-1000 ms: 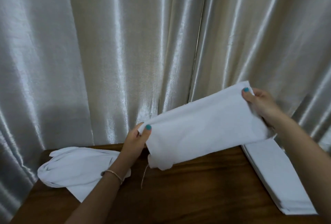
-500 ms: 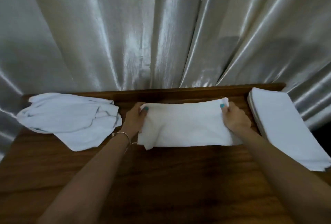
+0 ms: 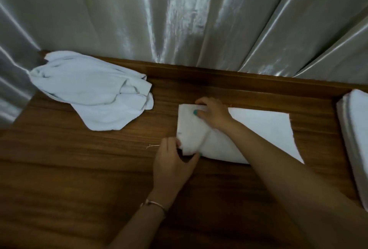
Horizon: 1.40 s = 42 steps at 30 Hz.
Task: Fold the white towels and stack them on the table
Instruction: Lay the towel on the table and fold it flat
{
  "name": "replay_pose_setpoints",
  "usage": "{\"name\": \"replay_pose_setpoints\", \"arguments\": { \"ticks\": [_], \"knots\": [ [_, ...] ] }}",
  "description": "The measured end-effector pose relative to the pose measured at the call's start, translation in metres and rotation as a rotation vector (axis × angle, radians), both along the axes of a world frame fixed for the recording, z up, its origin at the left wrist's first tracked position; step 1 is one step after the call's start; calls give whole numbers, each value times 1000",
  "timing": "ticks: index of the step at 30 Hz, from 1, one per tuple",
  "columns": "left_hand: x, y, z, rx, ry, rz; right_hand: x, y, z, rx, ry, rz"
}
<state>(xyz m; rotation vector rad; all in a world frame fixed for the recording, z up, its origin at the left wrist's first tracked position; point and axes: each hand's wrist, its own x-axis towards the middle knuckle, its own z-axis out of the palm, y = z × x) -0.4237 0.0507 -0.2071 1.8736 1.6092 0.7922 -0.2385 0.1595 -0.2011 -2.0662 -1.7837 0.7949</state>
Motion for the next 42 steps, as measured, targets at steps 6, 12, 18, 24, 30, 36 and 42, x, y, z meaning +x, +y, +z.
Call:
{"name": "replay_pose_setpoints", "arguments": {
  "ticks": [6,12,18,24,30,36,42],
  "knots": [
    [11,-6,-13,101,77,54,5,5,-25,178,102,-164],
    [-3,-1,0,37,-146,92,9,1,-35,247,49,-134],
    [-29,22,9,-346,-219,-149,11,-4,-39,339,51,-112],
    [-39,30,1,-342,-64,-8,11,-4,-41,339,25,-122],
    [-23,35,12,-428,-35,-65,10,-4,-42,354,27,-125],
    [-11,38,19,-625,-405,-207,12,-4,-44,354,36,-137],
    [-13,48,10,-681,-77,254,10,-4,-45,352,20,-187]
  ]
}}
